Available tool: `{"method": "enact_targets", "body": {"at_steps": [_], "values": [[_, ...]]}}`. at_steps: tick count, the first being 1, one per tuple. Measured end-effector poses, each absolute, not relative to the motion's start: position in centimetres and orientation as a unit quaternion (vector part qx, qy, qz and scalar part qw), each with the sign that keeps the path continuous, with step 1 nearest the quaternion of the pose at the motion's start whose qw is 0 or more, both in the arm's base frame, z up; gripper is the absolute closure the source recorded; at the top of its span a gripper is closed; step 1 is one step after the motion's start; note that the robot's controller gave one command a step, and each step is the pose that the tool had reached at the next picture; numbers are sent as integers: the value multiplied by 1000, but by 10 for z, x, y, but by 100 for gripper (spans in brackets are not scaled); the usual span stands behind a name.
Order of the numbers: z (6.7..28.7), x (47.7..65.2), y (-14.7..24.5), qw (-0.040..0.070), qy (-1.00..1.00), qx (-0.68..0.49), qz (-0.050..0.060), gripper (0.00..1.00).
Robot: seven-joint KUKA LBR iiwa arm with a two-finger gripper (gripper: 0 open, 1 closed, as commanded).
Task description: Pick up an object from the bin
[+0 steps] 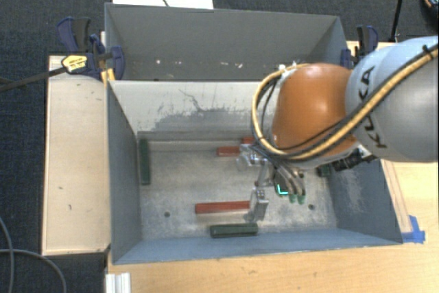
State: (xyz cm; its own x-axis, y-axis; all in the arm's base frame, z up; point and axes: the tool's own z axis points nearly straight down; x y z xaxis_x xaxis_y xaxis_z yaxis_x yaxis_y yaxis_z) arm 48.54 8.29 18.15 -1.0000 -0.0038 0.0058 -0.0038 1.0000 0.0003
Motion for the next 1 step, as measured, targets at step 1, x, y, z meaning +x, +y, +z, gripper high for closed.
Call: {"method": "enact_targets", "body": {"at_steps": [1], "values": [[67, 502, 75, 2, -1000, -18, 0, 0]]}}
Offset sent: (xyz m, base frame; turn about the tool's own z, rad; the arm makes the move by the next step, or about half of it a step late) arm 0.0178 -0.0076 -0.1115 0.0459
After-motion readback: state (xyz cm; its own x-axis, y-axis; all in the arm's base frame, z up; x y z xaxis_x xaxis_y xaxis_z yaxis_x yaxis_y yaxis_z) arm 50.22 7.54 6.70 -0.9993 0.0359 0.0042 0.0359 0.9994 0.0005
